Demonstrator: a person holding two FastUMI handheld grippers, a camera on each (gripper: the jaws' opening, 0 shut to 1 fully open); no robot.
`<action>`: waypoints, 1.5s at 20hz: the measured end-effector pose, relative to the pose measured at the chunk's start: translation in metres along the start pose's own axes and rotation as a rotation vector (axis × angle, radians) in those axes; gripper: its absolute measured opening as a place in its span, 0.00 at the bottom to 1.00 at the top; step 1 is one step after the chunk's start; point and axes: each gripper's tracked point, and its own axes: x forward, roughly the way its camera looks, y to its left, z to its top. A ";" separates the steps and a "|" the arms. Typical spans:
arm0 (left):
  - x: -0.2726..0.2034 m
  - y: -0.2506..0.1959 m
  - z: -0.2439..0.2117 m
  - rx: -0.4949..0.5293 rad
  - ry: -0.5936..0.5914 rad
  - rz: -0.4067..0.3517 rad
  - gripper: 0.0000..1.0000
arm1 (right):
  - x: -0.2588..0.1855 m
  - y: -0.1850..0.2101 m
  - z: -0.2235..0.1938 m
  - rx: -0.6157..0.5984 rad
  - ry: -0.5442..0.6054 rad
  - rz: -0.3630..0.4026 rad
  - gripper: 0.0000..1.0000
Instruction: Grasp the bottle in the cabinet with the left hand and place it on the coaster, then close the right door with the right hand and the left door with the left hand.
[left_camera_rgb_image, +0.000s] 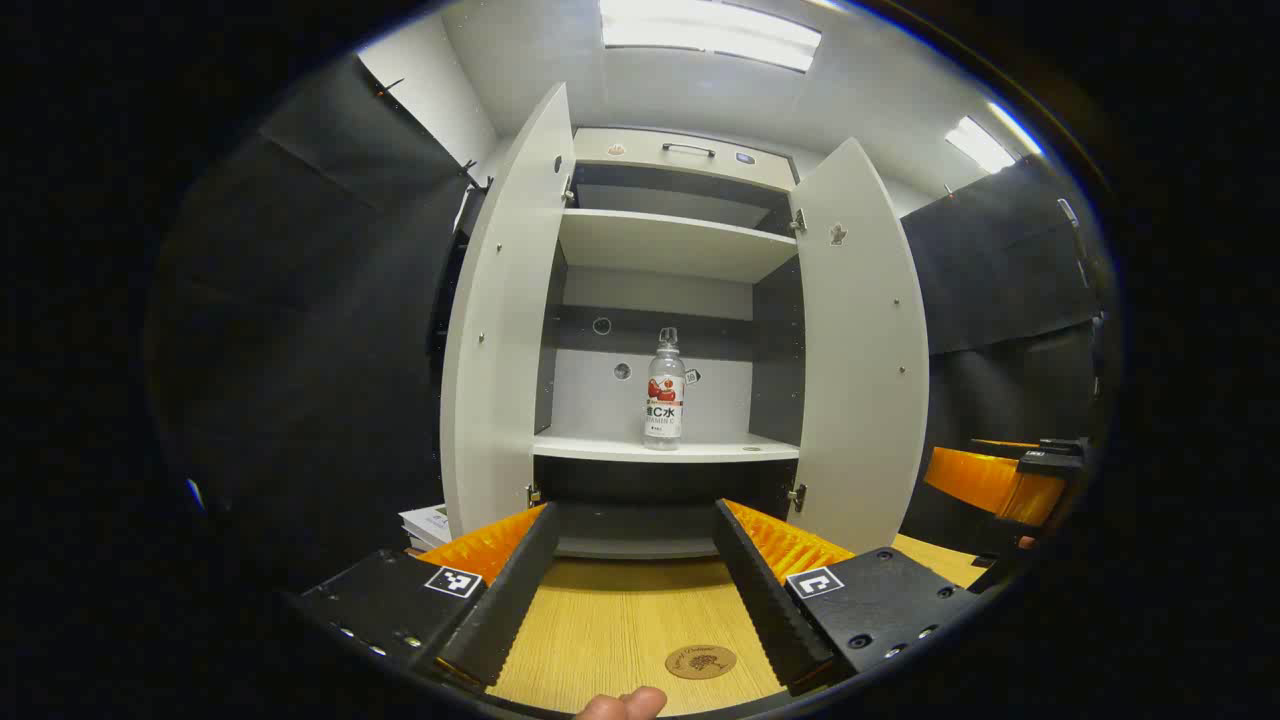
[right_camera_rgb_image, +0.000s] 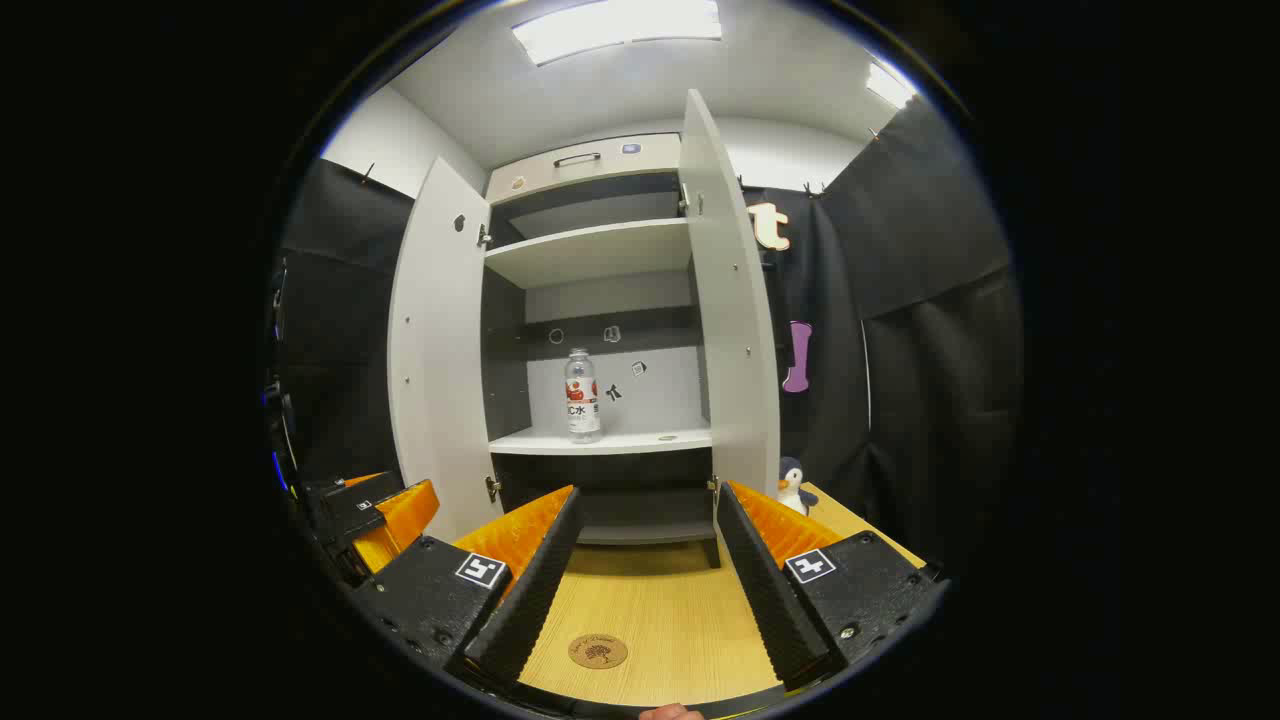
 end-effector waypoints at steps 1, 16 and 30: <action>0.000 0.000 -0.001 -0.004 0.002 0.003 0.95 | 0.000 0.000 0.000 -0.005 0.000 0.001 0.83; 0.005 0.011 -0.010 -0.017 0.031 0.022 0.95 | 0.008 0.003 0.002 -0.006 -0.001 0.000 0.83; 0.028 0.010 -0.004 -0.010 0.027 0.005 0.95 | 0.015 0.004 -0.001 0.005 0.004 0.010 0.83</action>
